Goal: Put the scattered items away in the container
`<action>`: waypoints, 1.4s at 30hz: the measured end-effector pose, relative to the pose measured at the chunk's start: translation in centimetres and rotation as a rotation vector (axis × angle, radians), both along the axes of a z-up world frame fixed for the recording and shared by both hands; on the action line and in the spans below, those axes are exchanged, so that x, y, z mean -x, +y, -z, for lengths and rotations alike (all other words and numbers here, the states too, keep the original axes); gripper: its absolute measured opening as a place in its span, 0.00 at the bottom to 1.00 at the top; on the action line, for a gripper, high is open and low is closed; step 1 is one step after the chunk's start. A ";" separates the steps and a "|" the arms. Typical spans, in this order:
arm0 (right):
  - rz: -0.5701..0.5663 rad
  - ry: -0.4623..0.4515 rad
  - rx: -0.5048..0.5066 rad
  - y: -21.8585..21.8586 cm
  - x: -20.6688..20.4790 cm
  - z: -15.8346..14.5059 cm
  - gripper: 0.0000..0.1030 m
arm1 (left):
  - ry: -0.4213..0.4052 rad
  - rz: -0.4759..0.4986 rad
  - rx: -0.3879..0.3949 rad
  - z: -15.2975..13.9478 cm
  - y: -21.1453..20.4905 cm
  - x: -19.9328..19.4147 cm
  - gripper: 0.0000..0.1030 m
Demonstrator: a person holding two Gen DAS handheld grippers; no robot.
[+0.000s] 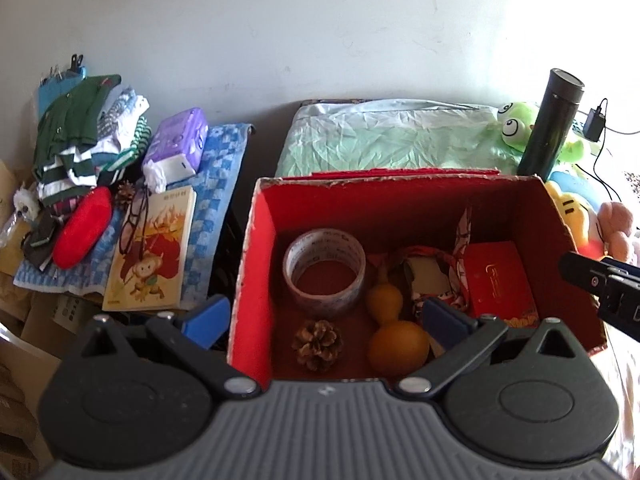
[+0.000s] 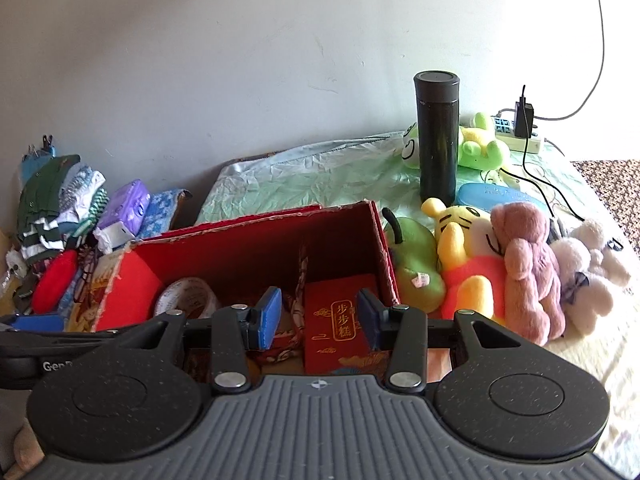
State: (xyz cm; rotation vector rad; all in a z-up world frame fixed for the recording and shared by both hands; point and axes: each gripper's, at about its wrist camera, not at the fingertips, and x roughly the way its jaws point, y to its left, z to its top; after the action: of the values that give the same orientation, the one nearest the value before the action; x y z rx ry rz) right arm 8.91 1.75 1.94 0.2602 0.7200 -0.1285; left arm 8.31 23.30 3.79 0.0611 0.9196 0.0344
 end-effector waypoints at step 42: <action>-0.012 0.138 0.009 0.4 -4.5 3.6 0.65 | 0.097 -0.016 0.018 4.0 0.1 -3.4 0.99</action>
State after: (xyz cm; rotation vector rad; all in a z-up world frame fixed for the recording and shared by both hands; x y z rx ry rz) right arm 13.45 2.19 -1.61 0.2396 0.8578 -0.1398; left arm 11.70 23.42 -0.18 0.0386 1.0173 0.0381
